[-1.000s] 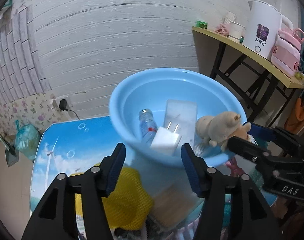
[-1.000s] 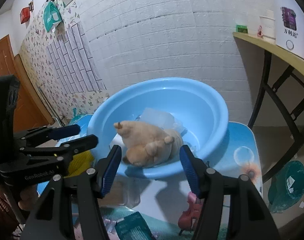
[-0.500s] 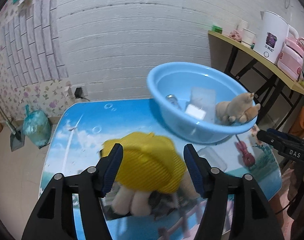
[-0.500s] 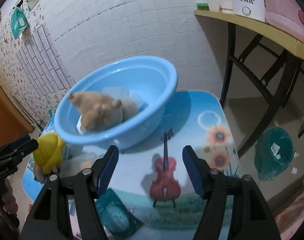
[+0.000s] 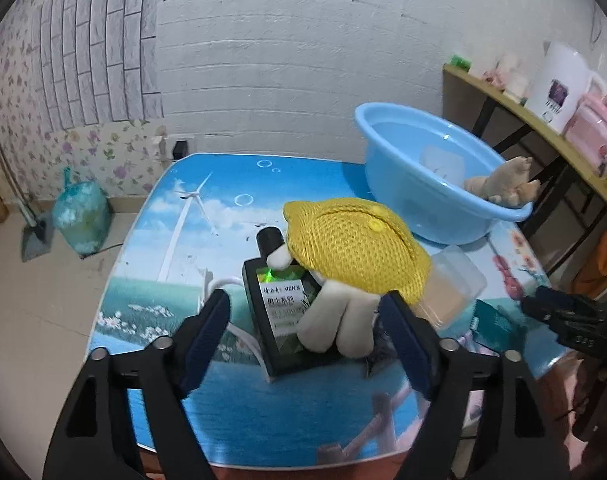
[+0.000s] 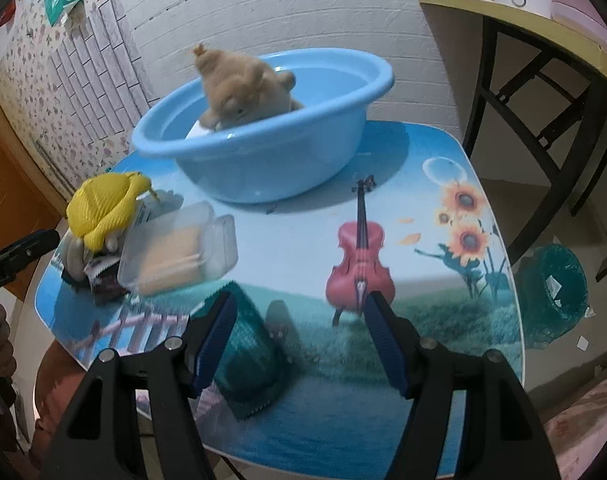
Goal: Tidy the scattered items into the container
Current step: 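Move the left gripper to the white hanger while the right approaches the teal packet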
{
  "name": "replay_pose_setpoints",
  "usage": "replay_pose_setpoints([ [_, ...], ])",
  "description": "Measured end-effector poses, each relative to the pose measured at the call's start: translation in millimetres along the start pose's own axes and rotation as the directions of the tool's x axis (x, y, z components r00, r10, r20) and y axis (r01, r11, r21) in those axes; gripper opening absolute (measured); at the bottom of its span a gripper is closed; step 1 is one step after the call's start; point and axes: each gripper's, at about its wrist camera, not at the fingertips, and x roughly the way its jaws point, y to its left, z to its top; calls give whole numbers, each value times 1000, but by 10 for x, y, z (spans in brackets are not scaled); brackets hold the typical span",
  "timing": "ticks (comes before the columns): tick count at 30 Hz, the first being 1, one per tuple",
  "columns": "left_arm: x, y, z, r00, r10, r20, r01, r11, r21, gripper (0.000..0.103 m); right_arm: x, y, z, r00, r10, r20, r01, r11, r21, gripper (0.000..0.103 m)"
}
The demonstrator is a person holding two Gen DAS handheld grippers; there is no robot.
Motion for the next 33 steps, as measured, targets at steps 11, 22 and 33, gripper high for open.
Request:
replay_pose_setpoints([
  [11, 53, 131, -193, 999, 19, -29, -18, 1000, 8, 82, 5, 118, -158, 999, 36, -20, -37, 997, -71, 66],
  [22, 36, 545, -194, 996, 82, -34, -84, 993, -79, 82, 53, 206, -196, 998, 51, -35, -55, 992, -112, 66],
  [33, 355, 782, -123, 989, 116, -91, -125, 987, -99, 51, 135, 283, -197, 998, 35, -60, -43, 989, -140, 66],
])
